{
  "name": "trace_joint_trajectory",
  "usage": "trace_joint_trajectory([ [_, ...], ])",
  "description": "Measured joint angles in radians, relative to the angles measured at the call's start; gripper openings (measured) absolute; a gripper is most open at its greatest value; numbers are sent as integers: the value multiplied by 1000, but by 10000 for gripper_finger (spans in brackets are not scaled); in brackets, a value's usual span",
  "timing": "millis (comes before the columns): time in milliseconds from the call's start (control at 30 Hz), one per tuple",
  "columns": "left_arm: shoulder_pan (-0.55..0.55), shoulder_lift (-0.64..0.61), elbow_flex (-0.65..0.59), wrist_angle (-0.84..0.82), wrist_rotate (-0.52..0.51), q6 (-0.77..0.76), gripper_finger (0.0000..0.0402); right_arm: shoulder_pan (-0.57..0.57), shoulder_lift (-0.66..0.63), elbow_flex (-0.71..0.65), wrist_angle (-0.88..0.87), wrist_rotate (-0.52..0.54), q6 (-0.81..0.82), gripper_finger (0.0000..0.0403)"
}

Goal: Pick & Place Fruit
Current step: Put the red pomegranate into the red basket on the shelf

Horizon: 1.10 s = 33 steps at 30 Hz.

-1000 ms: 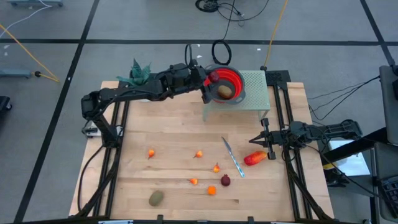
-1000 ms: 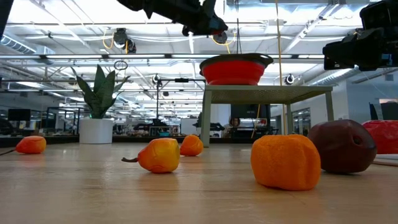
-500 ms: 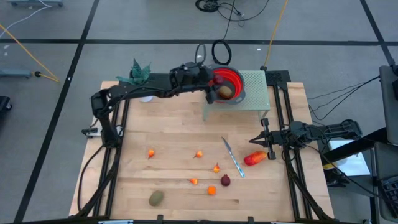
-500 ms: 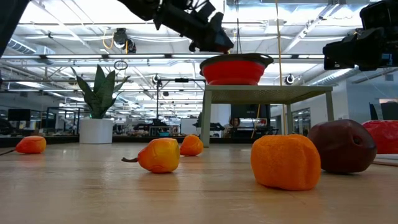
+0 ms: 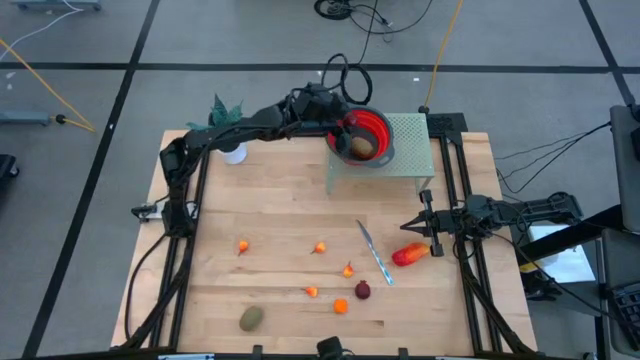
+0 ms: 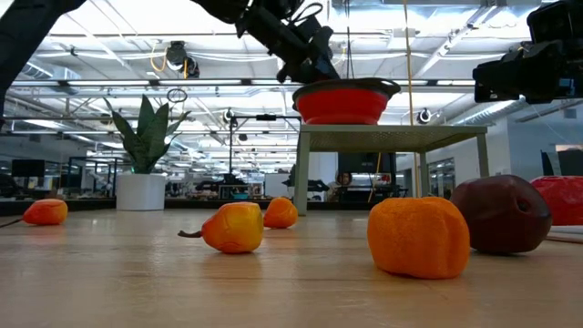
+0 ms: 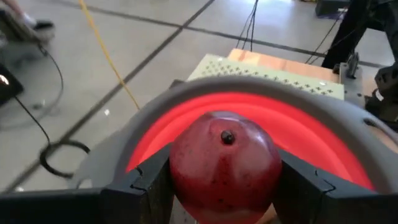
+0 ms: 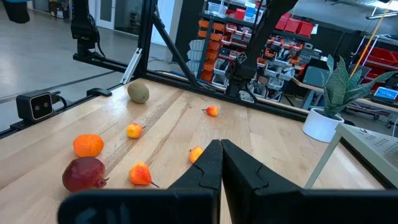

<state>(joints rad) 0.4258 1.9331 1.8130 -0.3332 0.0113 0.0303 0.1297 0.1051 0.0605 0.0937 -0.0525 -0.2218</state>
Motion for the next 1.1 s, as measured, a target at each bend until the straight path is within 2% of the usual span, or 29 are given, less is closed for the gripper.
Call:
trace_joint_trajectory([
  [133,15,0,0,-42,59,-46,211,0,0,0,0,0,0,0],
  [433,6,1,-1,-109,92,-67,211,0,0,0,0,0,0,0],
  [1100,2,30,-2,-128,95,-138,212,0,0,0,0,0,0,0],
])
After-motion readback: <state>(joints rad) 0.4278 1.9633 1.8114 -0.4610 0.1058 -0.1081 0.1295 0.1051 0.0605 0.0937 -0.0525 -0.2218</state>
